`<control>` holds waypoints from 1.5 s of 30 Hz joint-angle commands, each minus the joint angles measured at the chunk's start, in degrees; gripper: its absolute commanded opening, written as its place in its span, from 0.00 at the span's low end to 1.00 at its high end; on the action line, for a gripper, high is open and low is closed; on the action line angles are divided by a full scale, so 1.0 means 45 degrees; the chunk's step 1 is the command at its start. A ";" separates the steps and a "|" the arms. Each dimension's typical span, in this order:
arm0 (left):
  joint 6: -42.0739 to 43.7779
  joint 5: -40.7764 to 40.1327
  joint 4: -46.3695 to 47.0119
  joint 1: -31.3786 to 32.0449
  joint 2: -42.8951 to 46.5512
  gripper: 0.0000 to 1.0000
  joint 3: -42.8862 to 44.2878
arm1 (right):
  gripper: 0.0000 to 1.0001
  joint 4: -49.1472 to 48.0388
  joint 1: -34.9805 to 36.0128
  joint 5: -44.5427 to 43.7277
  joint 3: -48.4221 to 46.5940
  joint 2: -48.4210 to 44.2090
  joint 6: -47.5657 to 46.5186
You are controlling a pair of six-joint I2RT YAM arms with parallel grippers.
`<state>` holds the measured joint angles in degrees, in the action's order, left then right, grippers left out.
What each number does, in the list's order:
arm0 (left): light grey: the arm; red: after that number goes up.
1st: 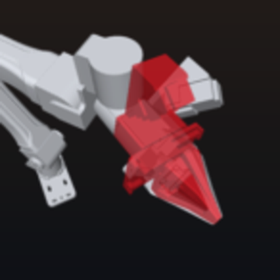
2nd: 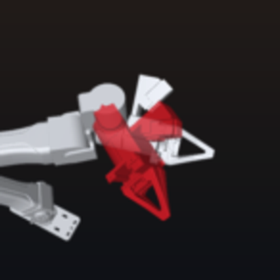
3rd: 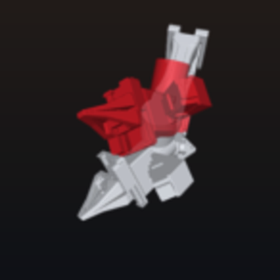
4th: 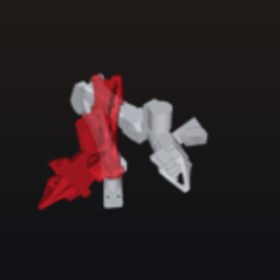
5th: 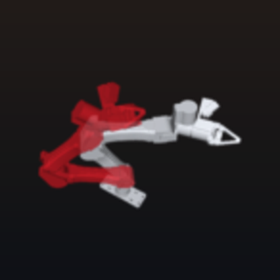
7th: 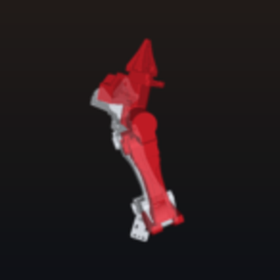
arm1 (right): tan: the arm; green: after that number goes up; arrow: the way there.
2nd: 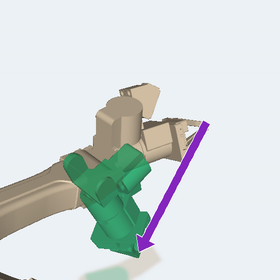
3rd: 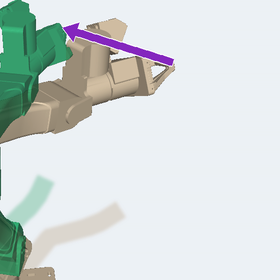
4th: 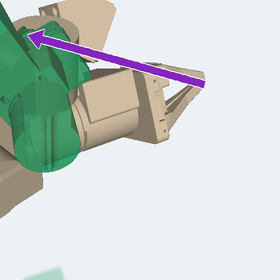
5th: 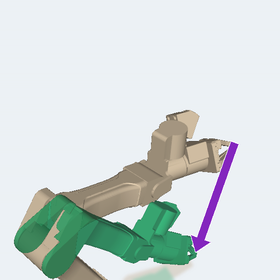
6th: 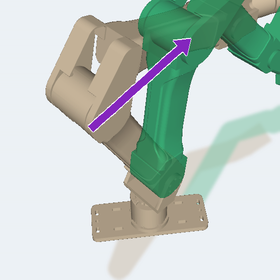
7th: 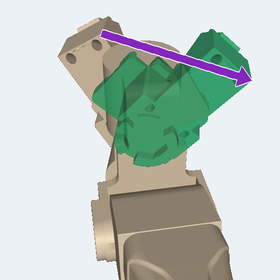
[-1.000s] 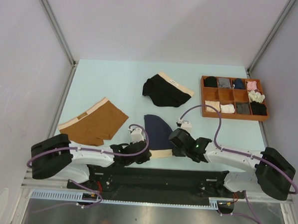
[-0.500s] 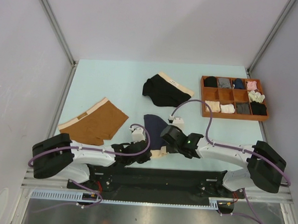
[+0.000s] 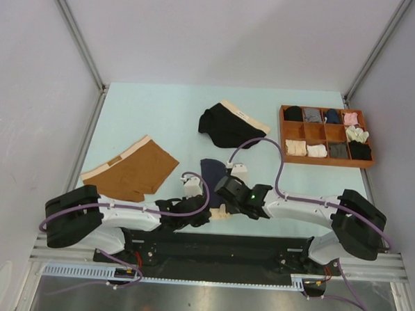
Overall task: Roll the underwear
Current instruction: Fold the underwear at the center of the board.
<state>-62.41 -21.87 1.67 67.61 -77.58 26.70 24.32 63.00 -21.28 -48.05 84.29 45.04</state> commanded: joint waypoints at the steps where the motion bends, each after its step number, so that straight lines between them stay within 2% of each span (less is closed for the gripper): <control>1: 0.0509 -0.0531 -0.0705 -0.0006 0.0150 0.00 -0.0073 | 0.00 -0.0185 0.0003 -0.0410 0.0500 -0.0917 0.0129; 7: 0.0822 -0.0297 0.0252 0.0014 0.0091 0.00 -0.0346 | 0.00 -0.1942 0.0101 0.0157 0.0600 -0.1291 -0.0007; 18: 0.0959 -0.0395 0.0546 0.0014 0.0677 0.00 -0.0816 | 0.00 -0.3585 0.0550 0.1387 -0.0181 0.0798 -0.0223; 35: 0.1252 -0.0219 0.0976 0.0014 0.1204 0.02 -0.1304 | 0.00 -0.4465 0.0570 0.2578 -0.0513 0.2439 0.0245; 36: 0.1272 -0.0219 0.0937 0.0014 0.1340 0.11 -0.1401 | 0.00 -0.4563 0.0473 0.2715 -0.0474 0.2518 0.0343; 38: 0.1233 -0.0257 0.0704 0.0014 0.2021 0.22 -0.1518 | 0.00 -0.4545 0.0297 0.3027 -0.0435 0.2635 0.0479; 39: 0.1155 -0.0277 0.0587 0.0014 0.2354 0.38 -0.1674 | 0.00 -0.4583 0.0258 0.3068 -0.0454 0.2732 0.0500; 40: 0.1097 -0.0277 0.0450 0.0014 0.2647 0.47 -0.1752 | 0.00 -0.4603 0.0219 0.3126 -0.0416 0.2791 0.0519; 42: 0.0825 -0.0355 -0.0135 0.0014 0.3717 0.59 -0.2025 | 0.02 -0.4603 0.0179 0.3244 -0.0415 0.2889 0.0519; 45: 0.0374 -0.0979 -0.1404 -0.0045 0.5241 0.64 -0.2280 | 0.01 -0.4622 0.0160 0.3264 -0.0396 0.2948 0.0539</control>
<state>-58.54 -22.98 0.89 67.59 -62.08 17.67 3.44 63.59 -8.80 -49.43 95.18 46.59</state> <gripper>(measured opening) 0.606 0.021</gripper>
